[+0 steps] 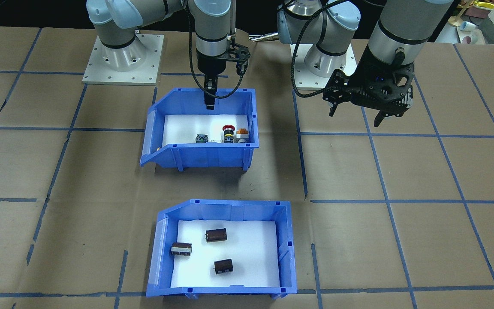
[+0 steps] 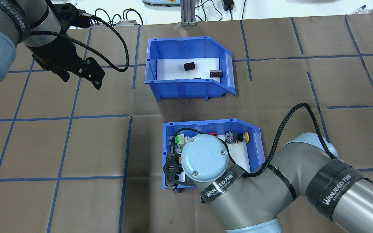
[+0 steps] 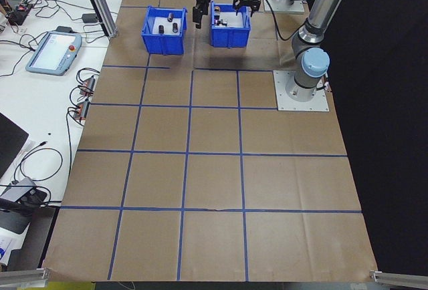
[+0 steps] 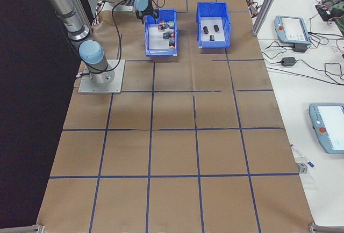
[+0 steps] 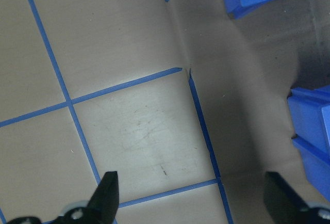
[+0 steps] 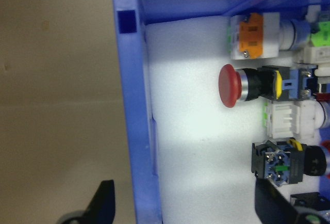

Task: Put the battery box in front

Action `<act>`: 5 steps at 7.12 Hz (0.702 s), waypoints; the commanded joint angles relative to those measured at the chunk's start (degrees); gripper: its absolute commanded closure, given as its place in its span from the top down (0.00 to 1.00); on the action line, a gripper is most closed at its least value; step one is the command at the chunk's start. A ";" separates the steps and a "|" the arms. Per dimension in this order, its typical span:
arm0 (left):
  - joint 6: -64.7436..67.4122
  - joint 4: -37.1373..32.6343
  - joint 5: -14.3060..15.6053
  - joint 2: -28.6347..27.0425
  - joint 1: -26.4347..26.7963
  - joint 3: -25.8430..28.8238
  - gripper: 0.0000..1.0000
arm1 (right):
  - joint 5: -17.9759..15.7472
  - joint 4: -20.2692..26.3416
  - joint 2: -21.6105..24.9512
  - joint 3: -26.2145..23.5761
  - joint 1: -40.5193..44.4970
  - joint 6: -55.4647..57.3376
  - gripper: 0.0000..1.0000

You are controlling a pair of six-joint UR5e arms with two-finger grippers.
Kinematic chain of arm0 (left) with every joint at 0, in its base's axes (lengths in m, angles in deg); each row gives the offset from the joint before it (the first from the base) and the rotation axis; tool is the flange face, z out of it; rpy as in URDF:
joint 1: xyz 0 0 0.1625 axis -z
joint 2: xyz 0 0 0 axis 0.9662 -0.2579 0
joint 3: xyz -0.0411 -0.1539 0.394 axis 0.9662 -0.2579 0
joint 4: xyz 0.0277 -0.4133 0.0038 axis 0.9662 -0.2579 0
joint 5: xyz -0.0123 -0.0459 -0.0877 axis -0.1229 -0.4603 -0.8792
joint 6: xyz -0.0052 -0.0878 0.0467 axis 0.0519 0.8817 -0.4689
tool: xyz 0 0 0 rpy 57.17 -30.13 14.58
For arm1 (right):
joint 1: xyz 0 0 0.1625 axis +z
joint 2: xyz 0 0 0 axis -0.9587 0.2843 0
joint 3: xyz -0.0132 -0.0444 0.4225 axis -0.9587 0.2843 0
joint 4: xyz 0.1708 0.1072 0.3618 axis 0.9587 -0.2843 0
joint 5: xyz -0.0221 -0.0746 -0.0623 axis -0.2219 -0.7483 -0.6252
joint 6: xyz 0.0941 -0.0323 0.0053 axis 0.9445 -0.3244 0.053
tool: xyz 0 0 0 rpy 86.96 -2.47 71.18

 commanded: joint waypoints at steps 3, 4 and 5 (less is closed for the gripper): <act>0.09 0.16 -0.25 -0.06 0.00 -0.10 0.99 | 0.26 15.81 0.43 13.27 -7.82 0.00 1.00; 0.09 0.16 -0.16 -0.06 0.00 -0.10 0.99 | 0.43 17.31 0.69 15.04 -11.15 0.00 1.00; 0.09 0.16 -0.25 -0.06 0.00 -0.10 0.99 | 0.44 19.85 0.95 17.05 -16.40 0.00 1.00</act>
